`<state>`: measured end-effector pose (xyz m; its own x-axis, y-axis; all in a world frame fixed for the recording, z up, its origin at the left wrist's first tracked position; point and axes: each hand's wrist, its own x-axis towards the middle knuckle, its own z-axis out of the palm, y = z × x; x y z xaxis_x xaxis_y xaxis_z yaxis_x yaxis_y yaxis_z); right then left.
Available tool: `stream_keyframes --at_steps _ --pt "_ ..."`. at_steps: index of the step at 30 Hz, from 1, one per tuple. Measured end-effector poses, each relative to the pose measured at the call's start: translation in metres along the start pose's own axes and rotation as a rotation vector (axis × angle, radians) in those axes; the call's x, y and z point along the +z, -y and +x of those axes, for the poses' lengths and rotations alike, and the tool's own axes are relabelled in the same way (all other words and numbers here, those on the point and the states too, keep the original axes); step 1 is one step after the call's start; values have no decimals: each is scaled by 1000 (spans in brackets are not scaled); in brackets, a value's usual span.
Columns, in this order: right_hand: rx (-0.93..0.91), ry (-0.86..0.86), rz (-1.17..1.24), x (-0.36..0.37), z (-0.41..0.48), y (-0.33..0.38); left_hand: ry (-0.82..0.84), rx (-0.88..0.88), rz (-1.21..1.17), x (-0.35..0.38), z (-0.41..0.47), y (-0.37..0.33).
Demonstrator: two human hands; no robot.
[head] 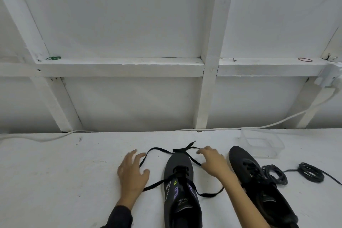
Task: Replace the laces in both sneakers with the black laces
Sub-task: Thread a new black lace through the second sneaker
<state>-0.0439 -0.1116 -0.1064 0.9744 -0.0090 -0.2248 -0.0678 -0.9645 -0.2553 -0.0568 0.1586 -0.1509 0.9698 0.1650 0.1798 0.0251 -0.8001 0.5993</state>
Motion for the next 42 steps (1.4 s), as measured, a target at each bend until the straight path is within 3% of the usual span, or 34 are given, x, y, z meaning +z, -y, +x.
stream_keyframes --at_steps 3,5,7,11,14,17,20,23,25,30,34,36,42 --pt "-63 -23 127 9 12 12 195 253 46 12 11 -12" --pt "-48 -66 157 14 15 10 300 304 142 19 17 -9" --pt "8 -80 187 17 17 2 276 302 210 21 22 -3" --pt "155 -3 60 -1 4 -11 14 100 102 9 21 2" --pt "188 200 -158 -19 -9 -11 -12 -87 201 -4 23 10" --pt "179 289 -269 -30 -9 -6 -34 -100 256 -5 27 8" --pt "104 157 -224 -27 8 3 -34 135 164 8 32 -5" --pt "-39 -4 -26 -10 23 15 138 462 110 28 37 -19" --pt "-75 -25 57 3 27 19 272 530 98 38 37 -22" --pt "44 -21 173 9 29 0 192 405 84 35 38 -5" --pt "190 47 -19 -5 26 -19 141 196 9 21 38 12" --pt "212 82 -108 -10 27 -19 118 192 52 19 38 14" --pt "-1 -73 76 10 49 3 161 300 106 36 38 -11"
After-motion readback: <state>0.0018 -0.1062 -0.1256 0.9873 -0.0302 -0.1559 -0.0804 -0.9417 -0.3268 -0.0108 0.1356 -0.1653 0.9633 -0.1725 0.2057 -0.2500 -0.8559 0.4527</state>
